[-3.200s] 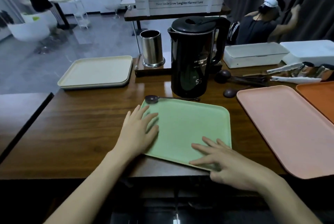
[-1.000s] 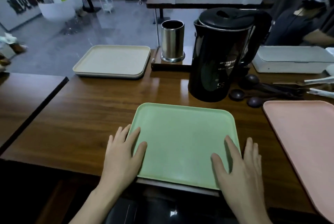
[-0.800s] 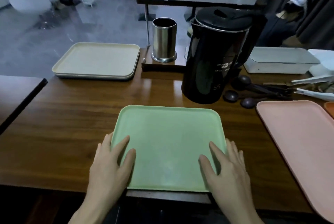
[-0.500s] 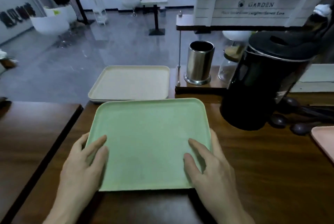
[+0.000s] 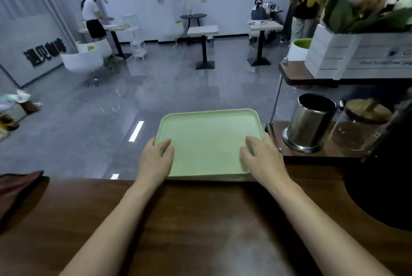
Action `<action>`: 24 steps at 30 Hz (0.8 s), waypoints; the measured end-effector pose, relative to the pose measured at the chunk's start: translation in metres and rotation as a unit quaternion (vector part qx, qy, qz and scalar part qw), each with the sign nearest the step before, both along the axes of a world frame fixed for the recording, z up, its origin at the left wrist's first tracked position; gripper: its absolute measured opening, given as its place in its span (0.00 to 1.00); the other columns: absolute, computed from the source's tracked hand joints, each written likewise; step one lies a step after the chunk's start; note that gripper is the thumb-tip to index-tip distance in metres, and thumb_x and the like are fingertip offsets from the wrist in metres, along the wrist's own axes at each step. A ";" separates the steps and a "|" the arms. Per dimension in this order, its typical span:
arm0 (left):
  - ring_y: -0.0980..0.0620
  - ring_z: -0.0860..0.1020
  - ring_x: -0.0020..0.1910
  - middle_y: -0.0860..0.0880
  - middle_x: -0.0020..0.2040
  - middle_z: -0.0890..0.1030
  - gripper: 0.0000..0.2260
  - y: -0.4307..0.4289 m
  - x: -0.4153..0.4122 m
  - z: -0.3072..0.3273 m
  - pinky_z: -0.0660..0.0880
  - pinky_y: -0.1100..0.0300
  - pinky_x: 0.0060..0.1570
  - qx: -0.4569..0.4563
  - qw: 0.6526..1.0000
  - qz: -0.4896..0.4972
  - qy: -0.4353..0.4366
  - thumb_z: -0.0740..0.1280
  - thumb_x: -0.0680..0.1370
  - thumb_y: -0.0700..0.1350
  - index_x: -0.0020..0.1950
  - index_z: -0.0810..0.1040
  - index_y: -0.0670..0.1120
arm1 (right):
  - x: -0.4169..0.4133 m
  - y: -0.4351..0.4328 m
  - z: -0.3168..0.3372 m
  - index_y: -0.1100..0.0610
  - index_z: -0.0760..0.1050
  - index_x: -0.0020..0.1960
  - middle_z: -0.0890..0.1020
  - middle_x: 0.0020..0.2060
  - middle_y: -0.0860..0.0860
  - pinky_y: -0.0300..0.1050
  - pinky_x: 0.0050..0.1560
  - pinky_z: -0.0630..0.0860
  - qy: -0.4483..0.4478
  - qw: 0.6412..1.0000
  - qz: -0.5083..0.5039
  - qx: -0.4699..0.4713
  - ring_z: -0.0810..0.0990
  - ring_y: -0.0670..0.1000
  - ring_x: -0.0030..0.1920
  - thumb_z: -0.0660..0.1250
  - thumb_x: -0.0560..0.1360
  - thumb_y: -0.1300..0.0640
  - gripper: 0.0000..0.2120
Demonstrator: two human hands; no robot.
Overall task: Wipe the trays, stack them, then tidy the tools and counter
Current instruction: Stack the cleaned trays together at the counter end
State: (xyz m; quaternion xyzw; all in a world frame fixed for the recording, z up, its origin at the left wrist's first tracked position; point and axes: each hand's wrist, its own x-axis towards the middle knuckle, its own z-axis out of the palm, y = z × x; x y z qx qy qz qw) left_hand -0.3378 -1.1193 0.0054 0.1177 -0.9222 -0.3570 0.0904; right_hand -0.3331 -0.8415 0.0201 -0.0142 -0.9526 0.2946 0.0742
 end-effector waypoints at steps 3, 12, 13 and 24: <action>0.43 0.75 0.68 0.46 0.73 0.72 0.18 0.001 -0.018 -0.009 0.70 0.51 0.68 -0.019 0.999 -0.022 -0.016 0.64 0.83 0.51 0.71 0.78 0.46 | -0.010 0.001 -0.017 0.53 0.76 0.65 0.71 0.60 0.54 0.48 0.51 0.68 -0.022 1.000 -0.012 -0.010 0.74 0.59 0.61 0.61 0.80 0.48 0.17; 0.43 0.66 0.77 0.44 0.82 0.60 0.21 0.002 -0.020 -0.017 0.64 0.47 0.72 -0.055 0.997 -0.045 -0.042 0.63 0.82 0.54 0.75 0.72 0.50 | -0.012 0.003 -0.039 0.55 0.55 0.81 0.52 0.82 0.51 0.51 0.68 0.65 -0.068 0.996 -0.031 -0.050 0.62 0.57 0.77 0.61 0.80 0.48 0.32; 0.43 0.66 0.76 0.45 0.81 0.60 0.22 0.001 -0.020 -0.018 0.64 0.47 0.71 -0.063 0.996 -0.050 -0.046 0.63 0.82 0.54 0.76 0.71 0.50 | -0.013 0.004 -0.040 0.55 0.58 0.80 0.52 0.82 0.50 0.52 0.67 0.66 -0.071 0.996 -0.027 -0.039 0.63 0.57 0.76 0.61 0.80 0.47 0.31; 0.42 0.70 0.73 0.46 0.77 0.67 0.32 -0.003 -0.036 -0.021 0.67 0.46 0.69 -0.083 0.992 -0.052 -0.082 0.62 0.80 0.63 0.80 0.65 0.49 | -0.029 0.000 -0.032 0.56 0.68 0.69 0.52 0.80 0.54 0.53 0.62 0.69 -0.106 0.994 -0.008 0.020 0.72 0.62 0.69 0.62 0.78 0.38 0.27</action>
